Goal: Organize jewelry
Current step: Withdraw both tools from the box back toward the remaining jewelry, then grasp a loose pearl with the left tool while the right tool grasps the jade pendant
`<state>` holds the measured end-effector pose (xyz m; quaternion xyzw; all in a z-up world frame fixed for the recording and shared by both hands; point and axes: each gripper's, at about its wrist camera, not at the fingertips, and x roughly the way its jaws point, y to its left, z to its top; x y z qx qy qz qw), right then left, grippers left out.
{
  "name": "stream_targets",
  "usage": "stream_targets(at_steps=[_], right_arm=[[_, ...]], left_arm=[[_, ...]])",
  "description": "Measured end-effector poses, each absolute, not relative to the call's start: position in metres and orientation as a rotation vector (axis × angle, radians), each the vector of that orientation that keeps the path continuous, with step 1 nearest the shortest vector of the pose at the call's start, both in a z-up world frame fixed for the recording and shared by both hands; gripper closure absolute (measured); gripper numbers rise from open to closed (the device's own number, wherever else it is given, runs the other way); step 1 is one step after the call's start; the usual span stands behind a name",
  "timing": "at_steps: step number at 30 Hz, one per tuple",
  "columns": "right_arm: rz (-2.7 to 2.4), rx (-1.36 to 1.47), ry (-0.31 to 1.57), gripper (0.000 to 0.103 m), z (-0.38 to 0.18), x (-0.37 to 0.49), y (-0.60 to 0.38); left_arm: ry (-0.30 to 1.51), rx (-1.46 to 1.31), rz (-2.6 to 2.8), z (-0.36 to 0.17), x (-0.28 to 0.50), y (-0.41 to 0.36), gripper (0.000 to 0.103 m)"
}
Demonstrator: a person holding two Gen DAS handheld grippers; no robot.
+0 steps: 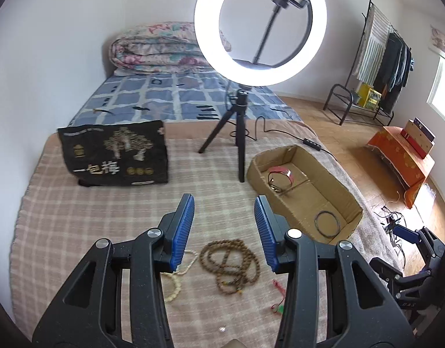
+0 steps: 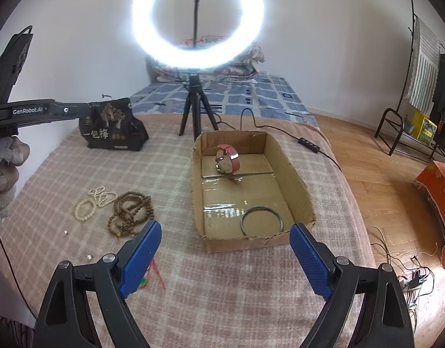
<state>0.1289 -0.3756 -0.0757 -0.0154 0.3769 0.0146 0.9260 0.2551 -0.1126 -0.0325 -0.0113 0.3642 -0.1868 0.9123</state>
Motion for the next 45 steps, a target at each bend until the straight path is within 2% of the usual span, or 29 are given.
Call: stream_targets(at_steps=[8,15,21,25,35,38,45], right_arm=[[0.084,-0.05,0.789,0.012,-0.086,0.121,-0.354],[0.127,-0.021,0.804,0.013,-0.101,0.117,-0.344],[0.188,-0.027,0.841,0.019,-0.12,0.115,-0.33],[0.248,-0.047,0.87,0.027,-0.135,0.114,-0.316],[0.382,-0.23,0.932,0.042,-0.172,0.116,-0.271],[0.403,-0.268,0.95,0.045,-0.18,0.118,-0.264],[0.427,-0.236,0.984,0.049,-0.191,0.128,-0.267]], left_arm=[[0.751,0.004,-0.321,-0.044,0.224,-0.053,0.059],[0.828,-0.015,-0.271,-0.086,0.203,-0.015,0.059],[0.911,-0.045,-0.245,-0.13,0.189,0.005,0.059],[0.946,-0.041,-0.255,-0.152,0.182,0.008,0.059],[0.991,-0.006,-0.303,-0.183,0.178,0.001,0.059],[1.0,0.02,-0.316,-0.19,0.179,-0.006,0.068],[1.016,0.077,-0.346,-0.204,0.185,-0.022,0.072]])
